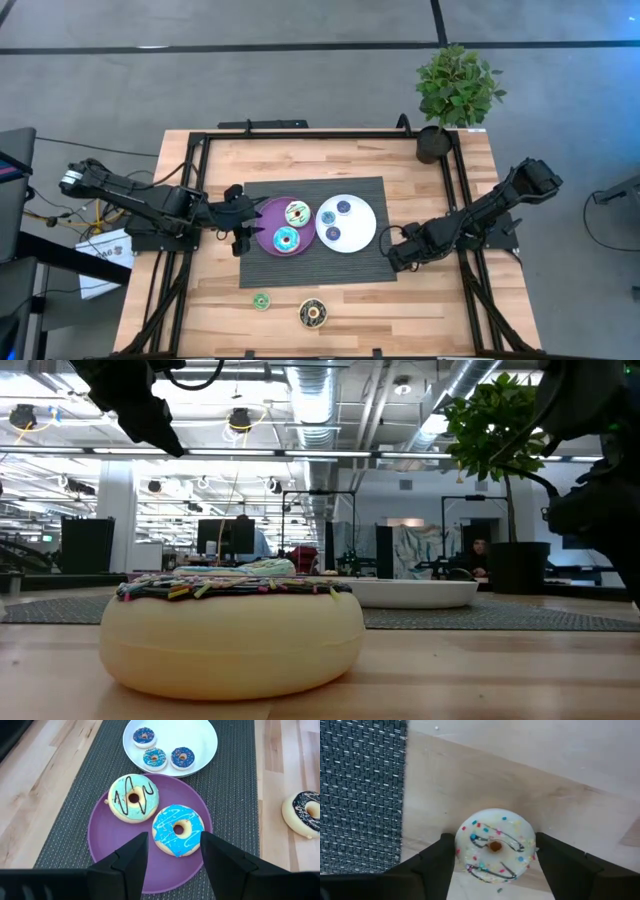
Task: Pick & Place donuts
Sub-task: Put the small white donut on the white plate
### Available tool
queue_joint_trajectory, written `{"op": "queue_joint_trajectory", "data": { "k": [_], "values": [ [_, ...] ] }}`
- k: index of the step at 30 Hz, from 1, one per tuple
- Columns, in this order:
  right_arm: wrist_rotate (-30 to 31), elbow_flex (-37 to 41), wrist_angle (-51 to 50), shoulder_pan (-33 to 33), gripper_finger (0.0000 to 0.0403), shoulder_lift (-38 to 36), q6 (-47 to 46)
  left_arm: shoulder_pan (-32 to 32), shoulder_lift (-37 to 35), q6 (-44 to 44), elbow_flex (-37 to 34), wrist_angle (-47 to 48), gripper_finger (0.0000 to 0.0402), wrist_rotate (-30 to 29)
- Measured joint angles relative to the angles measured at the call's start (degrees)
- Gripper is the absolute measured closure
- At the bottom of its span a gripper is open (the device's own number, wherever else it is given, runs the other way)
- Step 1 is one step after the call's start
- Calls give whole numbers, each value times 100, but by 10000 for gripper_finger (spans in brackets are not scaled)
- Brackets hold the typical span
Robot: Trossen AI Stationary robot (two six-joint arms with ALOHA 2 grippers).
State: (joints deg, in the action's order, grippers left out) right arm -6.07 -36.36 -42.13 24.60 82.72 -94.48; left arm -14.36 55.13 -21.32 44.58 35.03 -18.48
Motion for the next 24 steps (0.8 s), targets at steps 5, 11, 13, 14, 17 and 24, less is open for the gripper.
{"op": "queue_joint_trajectory", "data": {
  "k": [5, 11, 13, 14, 17, 24],
  "values": [
    [-2, 2, -4, 0, 180, 4, 29, -1, 0, 2, 0, 2, 229, 2],
    [-2, 7, 5, 4, 212, -7, 90, -1, 1, 2, 0, 7, 229, 4],
    [-2, 7, 6, 4, 217, -7, 90, 1, 0, 2, 0, 7, 229, 7],
    [-2, 7, 5, 4, 219, -7, 90, -1, 0, 2, 0, 7, 229, 7],
    [6, -60, -70, 4, 220, 8, 101, -1, 0, 2, 0, 8, 229, 8],
    [113, -469, -482, -88, 212, 11, 303, -1, 0, 47, 0, 9, 229, 7]
  ]
}}
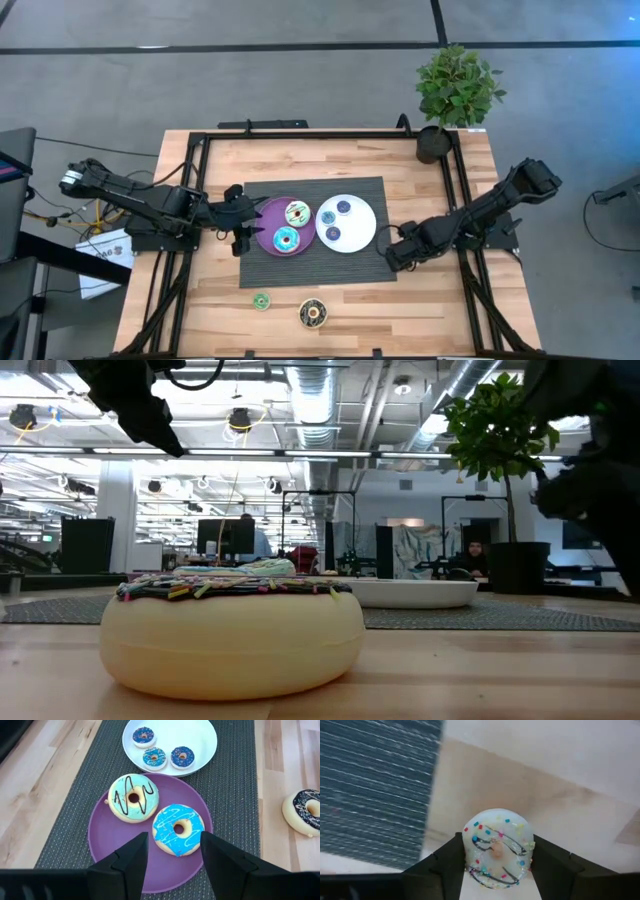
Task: Pick & Place donuts
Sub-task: Put the small white donut on the white plate
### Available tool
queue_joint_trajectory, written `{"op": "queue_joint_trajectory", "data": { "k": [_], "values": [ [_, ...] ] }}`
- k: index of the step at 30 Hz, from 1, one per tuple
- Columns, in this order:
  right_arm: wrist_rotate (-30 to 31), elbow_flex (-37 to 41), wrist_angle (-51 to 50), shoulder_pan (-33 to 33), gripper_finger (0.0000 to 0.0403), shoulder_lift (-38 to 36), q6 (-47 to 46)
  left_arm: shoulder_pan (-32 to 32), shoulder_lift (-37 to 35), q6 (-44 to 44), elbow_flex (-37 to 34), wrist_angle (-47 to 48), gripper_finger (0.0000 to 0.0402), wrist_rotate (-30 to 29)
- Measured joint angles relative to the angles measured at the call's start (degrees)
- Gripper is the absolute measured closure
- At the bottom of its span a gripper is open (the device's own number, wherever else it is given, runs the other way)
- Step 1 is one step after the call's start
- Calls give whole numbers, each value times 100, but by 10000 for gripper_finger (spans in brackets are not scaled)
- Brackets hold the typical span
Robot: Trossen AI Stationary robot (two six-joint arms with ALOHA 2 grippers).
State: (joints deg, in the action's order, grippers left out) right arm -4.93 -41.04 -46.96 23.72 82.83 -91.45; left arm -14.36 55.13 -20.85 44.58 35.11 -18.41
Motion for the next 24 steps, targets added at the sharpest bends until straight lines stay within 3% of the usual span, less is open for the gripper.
{"op": "queue_joint_trajectory", "data": {
  "k": [8, 24],
  "values": [
    [527, -754, -55, -623, 221, -2, 1030, -1, 0, 5, 0, 0, 229, -9],
    [501, -1570, 867, -2291, 258, 351, 3584, 0, 2, -49, 2, 1, 229, -30]
  ]
}}
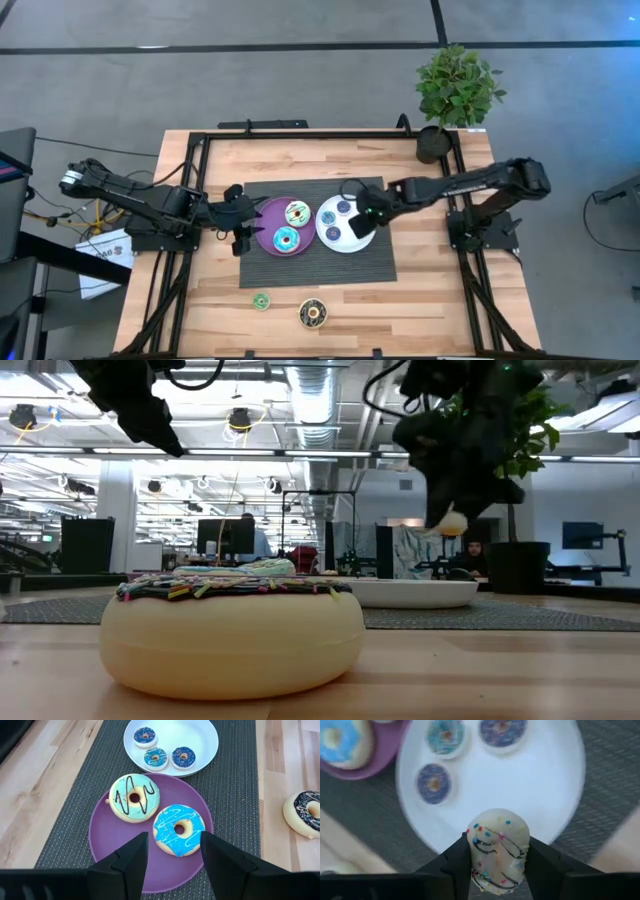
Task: Pick & Place donuts
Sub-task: Put the small white donut on the white plate
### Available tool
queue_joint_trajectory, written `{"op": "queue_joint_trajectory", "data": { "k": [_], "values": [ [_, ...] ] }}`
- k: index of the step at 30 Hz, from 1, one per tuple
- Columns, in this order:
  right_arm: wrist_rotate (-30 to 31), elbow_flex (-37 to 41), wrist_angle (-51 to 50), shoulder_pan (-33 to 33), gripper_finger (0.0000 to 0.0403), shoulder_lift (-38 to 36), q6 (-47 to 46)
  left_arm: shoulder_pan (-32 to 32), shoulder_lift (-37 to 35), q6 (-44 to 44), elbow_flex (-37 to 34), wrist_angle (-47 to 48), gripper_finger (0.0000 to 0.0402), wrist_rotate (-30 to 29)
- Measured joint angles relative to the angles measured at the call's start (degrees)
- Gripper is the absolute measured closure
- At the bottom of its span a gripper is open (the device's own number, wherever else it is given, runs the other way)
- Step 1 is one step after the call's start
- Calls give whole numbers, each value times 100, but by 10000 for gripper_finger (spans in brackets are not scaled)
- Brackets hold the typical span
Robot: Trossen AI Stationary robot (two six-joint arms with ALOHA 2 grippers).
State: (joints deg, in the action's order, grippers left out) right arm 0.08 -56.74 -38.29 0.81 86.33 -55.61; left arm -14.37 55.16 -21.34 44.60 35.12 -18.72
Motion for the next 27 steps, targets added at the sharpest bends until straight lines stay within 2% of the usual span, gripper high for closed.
{"op": "queue_joint_trajectory", "data": {
  "k": [9, 16, 20, 27],
  "values": [
    [-170, -650, -152, -623, 259, 1190, 828, 2, 0, -140, 4, -6, 229, -7],
    [-179, -1243, -534, -818, 254, 2066, 1191, 0, 0, -195, 4, 6, 229, -13],
    [-162, -1382, -803, -814, 244, 2288, 1270, 0, 0, -287, 4, 8, 229, -14],
    [-11, -1383, -881, -814, 203, 2221, 1261, 0, 0, -351, 2, 7, 229, -19]
  ]
}}
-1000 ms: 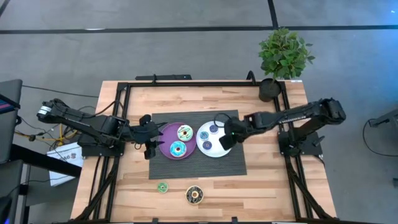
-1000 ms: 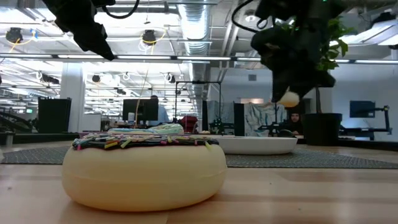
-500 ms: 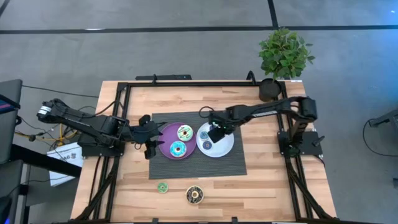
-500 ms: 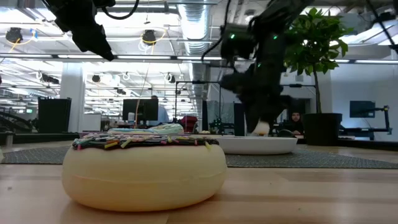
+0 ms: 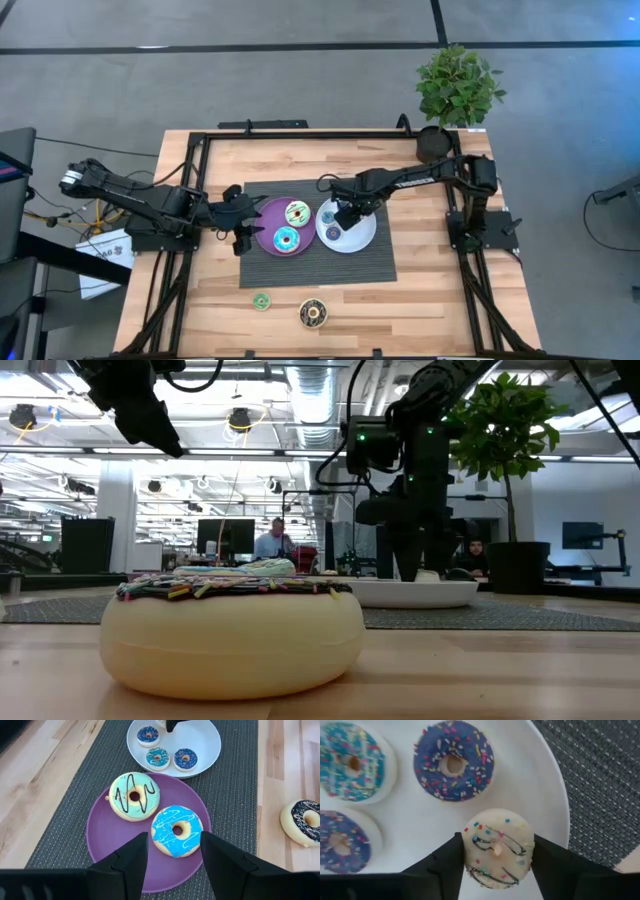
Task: Pick & Place donuts
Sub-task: Put the small white donut on the white plate, then put the large black donut on the purple plate
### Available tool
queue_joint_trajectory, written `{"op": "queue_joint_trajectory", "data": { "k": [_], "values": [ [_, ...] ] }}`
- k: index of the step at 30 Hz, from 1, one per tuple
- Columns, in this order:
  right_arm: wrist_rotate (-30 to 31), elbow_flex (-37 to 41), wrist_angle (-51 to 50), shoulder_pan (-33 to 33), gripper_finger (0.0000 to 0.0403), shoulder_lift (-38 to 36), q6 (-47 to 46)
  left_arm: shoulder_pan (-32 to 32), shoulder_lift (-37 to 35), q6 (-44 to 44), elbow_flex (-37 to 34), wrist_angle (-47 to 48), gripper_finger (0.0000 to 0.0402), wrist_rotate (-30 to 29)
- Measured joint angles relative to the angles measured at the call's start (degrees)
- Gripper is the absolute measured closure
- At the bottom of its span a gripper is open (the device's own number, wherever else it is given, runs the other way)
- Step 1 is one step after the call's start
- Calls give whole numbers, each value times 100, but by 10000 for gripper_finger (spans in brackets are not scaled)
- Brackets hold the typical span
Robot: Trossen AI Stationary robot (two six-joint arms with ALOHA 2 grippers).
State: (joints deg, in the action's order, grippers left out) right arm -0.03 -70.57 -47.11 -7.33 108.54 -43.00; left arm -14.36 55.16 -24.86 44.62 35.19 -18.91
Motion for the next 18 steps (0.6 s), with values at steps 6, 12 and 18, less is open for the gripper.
{"op": "queue_joint_trajectory", "data": {
  "k": [6, 12, 18],
  "values": [
    [-4, -3, -59, 2, 165, -56, 0, 0, 0, -5, 0, 1, 229, -64],
    [-7, -1, -112, 9, 153, -53, 0, 1, 0, -11, 0, -4, 229, -62],
    [-40, -1, -157, 15, 152, -53, -2, 1, 0, -134, 0, -4, 229, -44]
  ]
}}
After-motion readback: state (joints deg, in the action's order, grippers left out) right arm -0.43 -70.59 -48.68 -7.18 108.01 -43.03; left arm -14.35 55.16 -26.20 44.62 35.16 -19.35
